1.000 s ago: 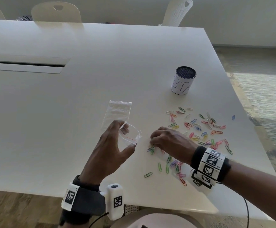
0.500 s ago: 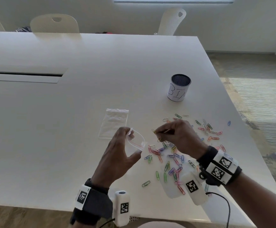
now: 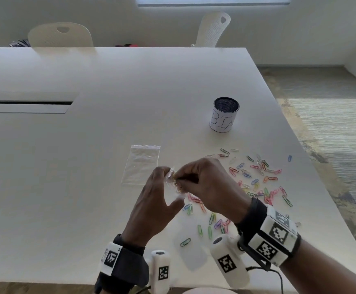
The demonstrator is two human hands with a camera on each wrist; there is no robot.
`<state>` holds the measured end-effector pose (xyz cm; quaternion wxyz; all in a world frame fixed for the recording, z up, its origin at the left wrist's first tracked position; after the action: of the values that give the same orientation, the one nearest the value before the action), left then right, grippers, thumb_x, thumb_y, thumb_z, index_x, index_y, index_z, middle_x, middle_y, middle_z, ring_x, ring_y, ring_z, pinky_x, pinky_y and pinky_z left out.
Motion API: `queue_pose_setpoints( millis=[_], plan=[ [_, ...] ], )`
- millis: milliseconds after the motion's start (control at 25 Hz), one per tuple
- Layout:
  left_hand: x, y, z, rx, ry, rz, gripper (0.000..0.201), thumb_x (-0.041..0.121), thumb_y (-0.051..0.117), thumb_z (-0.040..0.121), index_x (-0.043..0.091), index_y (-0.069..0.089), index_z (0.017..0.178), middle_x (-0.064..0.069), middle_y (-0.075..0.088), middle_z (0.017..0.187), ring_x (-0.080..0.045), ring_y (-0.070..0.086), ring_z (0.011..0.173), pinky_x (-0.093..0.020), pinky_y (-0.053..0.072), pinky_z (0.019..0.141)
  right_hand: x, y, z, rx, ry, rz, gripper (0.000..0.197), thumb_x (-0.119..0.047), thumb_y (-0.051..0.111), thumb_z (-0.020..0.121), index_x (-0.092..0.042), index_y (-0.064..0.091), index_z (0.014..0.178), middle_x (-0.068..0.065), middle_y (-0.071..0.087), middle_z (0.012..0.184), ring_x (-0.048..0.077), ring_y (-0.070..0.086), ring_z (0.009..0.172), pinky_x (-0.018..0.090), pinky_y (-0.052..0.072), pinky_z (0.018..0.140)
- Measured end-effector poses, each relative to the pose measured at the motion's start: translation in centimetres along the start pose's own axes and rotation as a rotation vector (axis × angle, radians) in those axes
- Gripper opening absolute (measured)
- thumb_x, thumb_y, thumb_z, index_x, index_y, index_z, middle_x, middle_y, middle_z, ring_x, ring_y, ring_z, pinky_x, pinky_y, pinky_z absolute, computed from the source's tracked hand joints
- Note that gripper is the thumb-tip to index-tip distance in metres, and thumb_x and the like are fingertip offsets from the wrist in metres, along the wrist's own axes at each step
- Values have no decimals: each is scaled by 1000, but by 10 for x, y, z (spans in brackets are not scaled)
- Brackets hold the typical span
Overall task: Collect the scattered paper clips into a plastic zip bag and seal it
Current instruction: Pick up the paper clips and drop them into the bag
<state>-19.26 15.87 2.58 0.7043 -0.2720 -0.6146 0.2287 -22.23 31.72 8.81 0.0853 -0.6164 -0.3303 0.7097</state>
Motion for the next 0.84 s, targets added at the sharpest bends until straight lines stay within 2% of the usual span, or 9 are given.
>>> queue_pose_setpoints(
  millis=[80,160,200,320,440,520,600,720,840],
  plan=[
    [0,1,0,-14,-7,-20,56,30,75,85,31,42,130,15,57,122,-4,56,106,-10,40,81,-5,2,1,-54,-16,-73,19,-12,76,94,-19,82,110,-6,82,98,-8,69,66,6,52,61],
    [1,2,1,-18,5,-37,53,28,73,83,31,44,127,14,58,117,-4,58,102,-14,42,77,-10,3,2,-69,-33,-131,20,-11,75,95,-17,81,113,-3,82,105,-8,67,71,-1,44,62],
    [2,2,2,-20,5,-36,53,27,73,82,32,44,126,14,58,115,-2,58,101,-13,41,76,-14,2,2,-62,-53,-150,19,-12,75,95,-16,82,112,-3,82,105,-7,68,76,-2,45,64],
    [2,2,2,-17,5,-17,54,28,75,82,31,43,126,17,56,114,4,56,103,-6,42,77,-21,-10,1,-27,-108,-142,11,-15,78,93,-17,84,103,-6,82,94,-5,73,77,5,54,72],
    [1,2,4,1,41,-15,53,28,77,82,30,45,123,16,56,115,-2,56,108,-1,38,88,2,-40,10,76,-33,-119,11,-13,81,90,-16,83,100,-5,81,87,0,74,73,11,59,77],
    [0,2,7,4,50,-16,52,30,77,82,29,45,123,15,56,114,-4,56,109,-2,38,90,33,-62,24,159,22,-184,10,-12,81,90,-14,82,100,-2,81,88,0,72,70,6,57,78],
    [0,3,11,-6,63,-11,52,32,77,82,30,45,123,16,56,114,-3,56,110,-3,38,89,71,-77,40,194,83,-269,13,-11,81,90,-12,81,102,1,81,96,-1,70,76,6,56,77],
    [1,3,17,-13,72,-7,52,34,78,82,31,44,122,17,55,114,1,55,110,-3,38,87,119,-85,59,133,160,-395,29,-16,81,90,-10,76,117,8,78,117,15,71,96,21,53,85],
    [2,5,25,-22,82,2,53,32,79,83,32,43,123,17,55,115,8,52,111,-2,38,88,142,-76,73,-13,197,-522,49,-23,71,97,-11,59,143,12,60,146,26,59,131,32,46,107]
  ],
)
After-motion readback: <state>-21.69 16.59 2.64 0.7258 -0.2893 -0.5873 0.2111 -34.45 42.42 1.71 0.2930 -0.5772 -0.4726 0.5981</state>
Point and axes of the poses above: each hand's wrist, its own z-axis towards the middle knuckle, its own y-axis out of the palm, x = y × z, the point moved 4 cm from there along z, towards the middle knuckle
